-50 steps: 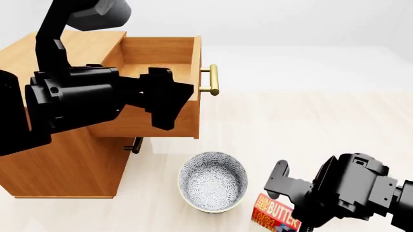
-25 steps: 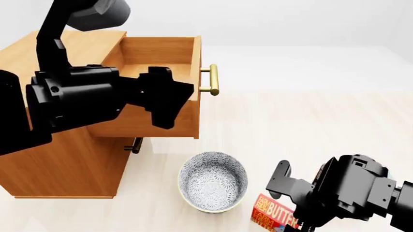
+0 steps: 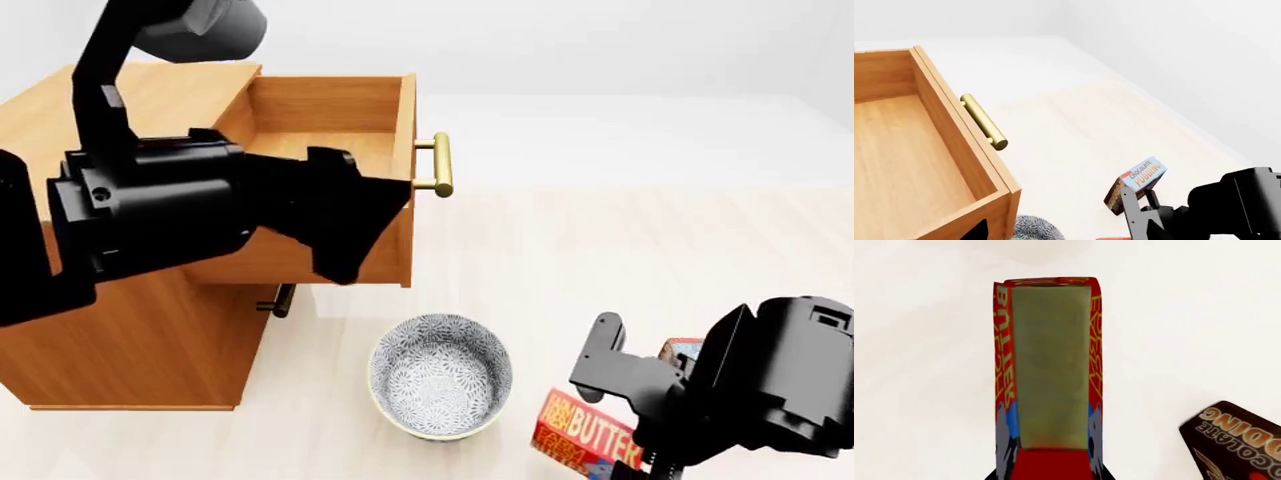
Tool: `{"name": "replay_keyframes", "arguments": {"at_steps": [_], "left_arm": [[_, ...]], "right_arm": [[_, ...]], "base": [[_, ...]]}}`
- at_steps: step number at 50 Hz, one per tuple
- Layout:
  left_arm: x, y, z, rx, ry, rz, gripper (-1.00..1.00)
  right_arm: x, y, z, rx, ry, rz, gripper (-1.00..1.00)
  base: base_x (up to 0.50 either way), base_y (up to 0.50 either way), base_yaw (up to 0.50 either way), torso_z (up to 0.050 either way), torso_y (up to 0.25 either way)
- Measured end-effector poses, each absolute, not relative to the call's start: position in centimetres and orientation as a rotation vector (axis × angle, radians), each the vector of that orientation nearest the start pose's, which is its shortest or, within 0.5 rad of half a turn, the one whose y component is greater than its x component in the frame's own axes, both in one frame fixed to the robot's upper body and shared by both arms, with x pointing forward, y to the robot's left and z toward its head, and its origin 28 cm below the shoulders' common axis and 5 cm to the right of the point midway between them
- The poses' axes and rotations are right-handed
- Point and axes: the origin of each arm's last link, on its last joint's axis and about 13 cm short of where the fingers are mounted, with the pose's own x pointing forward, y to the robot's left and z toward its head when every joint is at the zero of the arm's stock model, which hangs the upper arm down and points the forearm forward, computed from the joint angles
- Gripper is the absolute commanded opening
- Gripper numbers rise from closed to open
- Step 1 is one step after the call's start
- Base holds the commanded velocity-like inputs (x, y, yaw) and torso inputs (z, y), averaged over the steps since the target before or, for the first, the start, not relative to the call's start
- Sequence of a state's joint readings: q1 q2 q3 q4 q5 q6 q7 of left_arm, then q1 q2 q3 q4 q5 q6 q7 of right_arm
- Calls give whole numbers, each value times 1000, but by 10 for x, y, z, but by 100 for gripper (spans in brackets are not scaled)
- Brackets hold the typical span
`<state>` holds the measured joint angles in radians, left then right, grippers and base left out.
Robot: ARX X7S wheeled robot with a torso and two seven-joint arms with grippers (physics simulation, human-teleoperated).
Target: Put the butter at the back in the top drawer of the cabinet and close it.
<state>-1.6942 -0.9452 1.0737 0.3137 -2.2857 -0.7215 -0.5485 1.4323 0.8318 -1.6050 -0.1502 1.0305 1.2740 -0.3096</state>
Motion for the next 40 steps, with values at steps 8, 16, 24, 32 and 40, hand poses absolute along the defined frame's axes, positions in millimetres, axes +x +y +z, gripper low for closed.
{"name": "replay_keyframes", "arguments": {"at_steps": [8,16,24,32,40], "left_arm": [[213,234,345,-77,355,-807,100],[206,236,347,-39,346,-902,100],[199,241,347,8,327,-1011,100],[196,243,344,87,326,-1104,100],[195,245,341,167,334,-1180,100]], "right_arm": [[262,-190,202,-814,1195,723,-100],[253,-190,227,-836,1156,704,-100],[245,-189,247,-858,1121,696,-100],[237,-186,266,-885,1088,705,-100],[229,-181,281,-914,1051,734,-100]], "base": [[0,0,0,0,1],[0,0,0,0,1],[0,0,0,0,0],[0,0,0,0,1],[0,0,0,2,0]]}}
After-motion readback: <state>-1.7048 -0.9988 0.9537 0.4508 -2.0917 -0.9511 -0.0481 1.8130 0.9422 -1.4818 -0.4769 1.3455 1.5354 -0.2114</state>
